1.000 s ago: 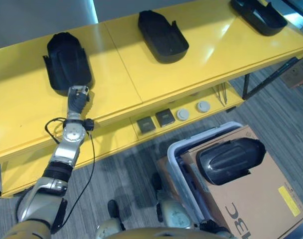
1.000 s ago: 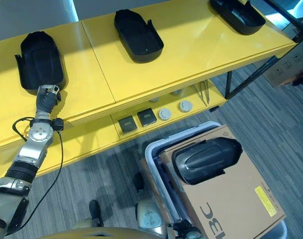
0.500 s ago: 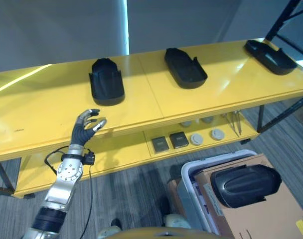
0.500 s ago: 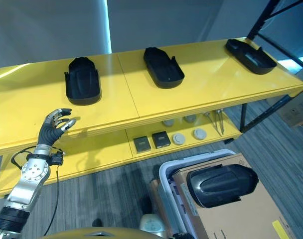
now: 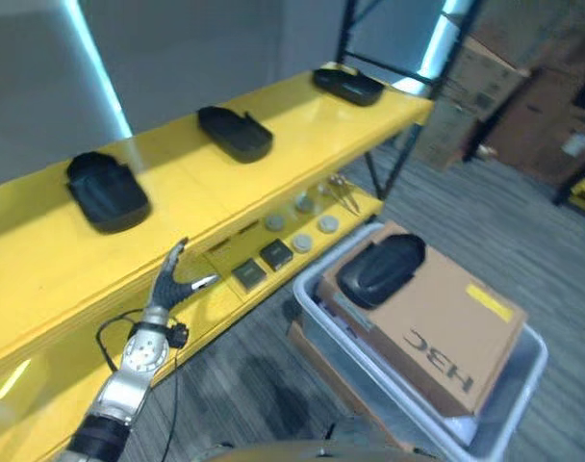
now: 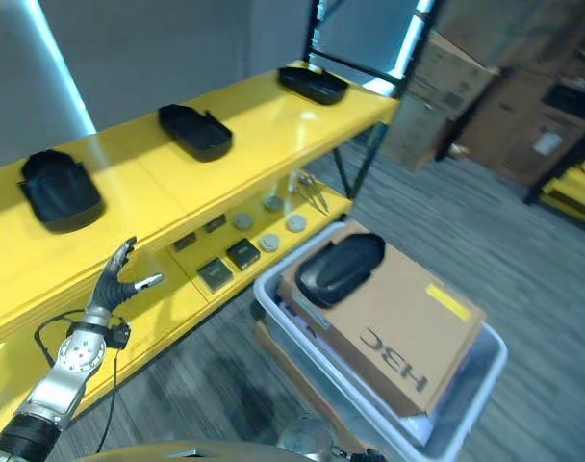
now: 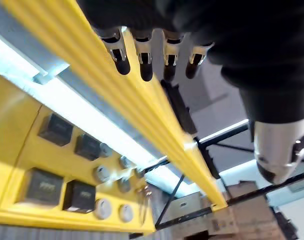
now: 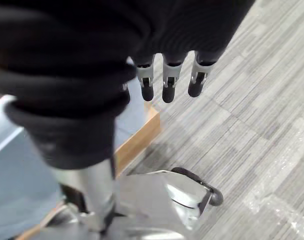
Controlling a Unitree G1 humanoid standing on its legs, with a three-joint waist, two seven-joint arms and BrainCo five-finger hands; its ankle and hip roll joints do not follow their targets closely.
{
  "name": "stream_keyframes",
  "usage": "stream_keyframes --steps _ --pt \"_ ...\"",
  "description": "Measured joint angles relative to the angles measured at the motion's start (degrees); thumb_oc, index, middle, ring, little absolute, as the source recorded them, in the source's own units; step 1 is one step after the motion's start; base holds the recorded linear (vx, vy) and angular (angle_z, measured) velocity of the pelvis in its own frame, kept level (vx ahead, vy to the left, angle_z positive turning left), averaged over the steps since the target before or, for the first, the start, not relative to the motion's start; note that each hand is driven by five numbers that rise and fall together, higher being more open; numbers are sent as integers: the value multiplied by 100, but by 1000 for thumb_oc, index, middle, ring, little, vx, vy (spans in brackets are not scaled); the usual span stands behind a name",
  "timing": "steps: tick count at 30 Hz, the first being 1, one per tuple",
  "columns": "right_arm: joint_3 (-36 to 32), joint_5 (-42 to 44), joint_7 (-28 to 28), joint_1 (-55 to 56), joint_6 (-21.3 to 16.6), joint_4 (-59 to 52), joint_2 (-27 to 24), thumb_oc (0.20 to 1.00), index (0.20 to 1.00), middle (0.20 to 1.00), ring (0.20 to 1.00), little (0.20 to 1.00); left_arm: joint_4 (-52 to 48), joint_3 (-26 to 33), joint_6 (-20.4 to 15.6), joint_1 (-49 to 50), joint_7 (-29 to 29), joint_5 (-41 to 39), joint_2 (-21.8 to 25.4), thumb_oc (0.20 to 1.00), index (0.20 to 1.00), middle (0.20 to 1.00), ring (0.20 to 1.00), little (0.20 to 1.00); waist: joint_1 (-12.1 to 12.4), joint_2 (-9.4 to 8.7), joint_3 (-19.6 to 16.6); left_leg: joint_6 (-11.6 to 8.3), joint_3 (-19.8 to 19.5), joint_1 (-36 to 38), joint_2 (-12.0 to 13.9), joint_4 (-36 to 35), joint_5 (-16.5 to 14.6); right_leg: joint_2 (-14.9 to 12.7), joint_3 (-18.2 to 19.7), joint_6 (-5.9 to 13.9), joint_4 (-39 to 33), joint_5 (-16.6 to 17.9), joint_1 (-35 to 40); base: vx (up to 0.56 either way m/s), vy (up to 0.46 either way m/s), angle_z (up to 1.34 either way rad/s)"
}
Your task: Move parts from the plastic box to the shelf.
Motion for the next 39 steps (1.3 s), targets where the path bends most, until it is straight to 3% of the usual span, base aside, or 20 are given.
stream_keyframes --steps 1,2,3,5,6,7,8,11,12,13,15,19,21,23,25,27,29,30,33,39 --pt "166 -111 -26 -24 -17 19 9 1000 1000 1000 1000 1000 522 47 -72 -14 22 61 -54 1000 1000 1000 1000 1000 125 -63 -65 -96 174 -106 77 299 2 324 131 -128 -902 15 164 -34 -231 -150" --pt "179 -185 -49 -92 -54 -5 -62 1000 1000 1000 1000 1000 1188 56 82 74 25 95 -298 1000 1000 1000 1000 1000 105 208 -150 -118 50 -308 380 524 56 697 363 -278 -1510 467 298 -41 -329 -154" --pt "165 -196 -105 -46 -68 -122 2 1000 1000 1000 1000 1000 1516 -23 176 86 6 164 -444 1000 1000 1000 1000 1000 -12 225 -166 -218 -259 -578 728 1211 140 923 709 -488 -2118 748 327 -160 -320 -108" --pt "265 -198 -117 -103 -96 -138 114 1000 1000 1000 1000 1000 1612 123 152 210 33 217 -482 1000 1000 1000 1000 1000 95 124 -40 -561 -830 -972 1116 2340 422 1085 958 -679 -1975 792 161 -191 -88 -120" --pt "649 -204 -116 -300 -136 -165 103 1000 1000 1000 1000 1000 1781 167 157 230 115 218 -489 1000 1000 1000 1000 1000 234 38 15 -812 -1559 -1443 1260 3192 751 1083 1256 -773 -1907 863 79 -62 58 -158" --pt "1055 -250 -108 -401 -145 -248 -10 1000 1000 1000 1000 1000 1984 188 161 221 166 229 -502 1000 1000 1000 1000 1000 245 -108 102 -1152 -2579 -1656 880 3151 357 1040 1501 -736 -2037 936 100 -3 85 -153" --pt "1249 -347 -109 -404 -172 -480 -129 1000 1000 1000 1000 1000 2155 205 162 208 215 261 -510 1000 1000 1000 1000 1000 197 -93 98 -1327 -3230 -1650 613 2707 188 1096 1606 -734 -2230 992 163 31 120 -110" --pt "1467 -425 -107 -316 -308 -1674 -458 1000 1000 1000 1000 1000 2930 478 165 126 486 268 -624 1000 1000 1000 1000 1000 17 203 90 -1144 -4115 -1131 542 754 232 1504 2135 -752 -2461 1006 206 21 167 -113" --pt "1521 -435 -111 -322 -337 -1935 -503 1000 1000 1000 1000 1000 3114 530 192 81 531 266 -600 1000 1000 1000 1000 1000 10 194 90 -1089 -4102 -1074 611 455 269 1525 2077 -858 -2462 1080 180 50 209 -146" --pt "1701 -544 -96 -146 -434 -3066 -760 1000 1000 1000 1000 1000 3739 535 209 -202 626 266 -574 1000 1000 1000 1000 1000 -126 250 66 -1060 -3745 -1116 902 241 412 1620 2072 -928 -2412 1105 31 63 215 -115" --pt "1570 -584 -81 -86 -608 -3559 -905 1000 1000 1000 1000 1000 4091 540 206 -369 631 242 -638 1000 1000 1000 1000 1000 -284 271 54 -1043 -3543 -1089 994 423 415 1573 1950 -865 -2571 1316 69 81 258 -69" --pt "1053 -418 -132 331 -704 -5179 -1116 1000 1000 1000 1000 1000 5538 688 253 -751 615 251 -874 1000 1000 1000 1000 1000 -725 503 -21 -993 -2974 -505 827 -211 441 1392 1953 -585 -2698 1388 172 89 255 -5" --pt "912 -281 -202 456 -913 -5984 -1042 1000 1000 1000 1000 1000 5762 914 357 -677 611 251 -973 1000 1000 1000 1000 1000 -749 487 -25 -739 -2808 -377 516 -411 482 1109 2075 -401 -2694 1421 133 5 111 -25" --pt "1039 -247 -210 214 -1174 -5886 -850 1000 1000 1000 1000 1000 5771 911 471 -419 608 249 -986 1000 1000 1000 1000 1000 -633 384 -68 -529 -2684 -386 246 -412 356 843 2297 -267 -2695 1487 93 -17 110 -27" --pt "1244 -250 -263 -72 -1055 -6028 -717 1000 1000 1000 1000 1000 5768 998 501 -251 606 241 -979 1000 1000 1000 1000 1000 -337 219 -158 -395 -2707 -564 -47 -413 284 533 2299 -95 -2689 1556 -67 -64 100 12" --pt "1343 -252 -348 -635 -1053 -5947 -621 1000 1000 1000 1000 1000 5759 1047 539 -218 606 239 -959 1000 1000 1000 1000 1000 -158 138 -167 -326 -2761 -797 -154 -412 319 435 2285 -7 -2661 1625 -262 -152 57 20" --pt "1398 -272 -707 -2270 -1031 -5177 -542 1000 1000 1000 1000 1000 5486 684 593 -174 587 259 -926 1000 1000 1000 1000 1000 223 44 8 -261 -2939 -1295 -184 -398 570 417 2144 65 -2655 1776 -653 -290 32 61" --pt "1518 -376 -975 -3514 -900 -4489 -695 1000 1000 1000 1000 1000 5084 361 583 -343 582 255 -921 1000 1000 1000 1000 1000 496 181 390 -255 -3195 -1737 -162 -374 751 443 1886 34 -2655 1840 -874 -234 19 91" --pt "1445 -430 -1264 -5006 -704 -3430 -838 1000 1000 1000 1000 1000 4876 -79 501 -732 581 246 -926 1000 1000 1000 1000 1000 740 372 882 -260 -3425 -2090 -151 -373 936 457 1609 5 -2655 1919 -1075 -53 5 56" --pt "1170 -420 -1698 -5604 -627 -2704 -746 1000 1000 1000 1000 1000 5005 -107 411 -956 616 77 -925 1000 1000 1000 1000 1000 945 291 1105 -291 -3732 -2320 -187 -372 966 438 1485 -34 -2656 1823 -1075 10 -11 30"
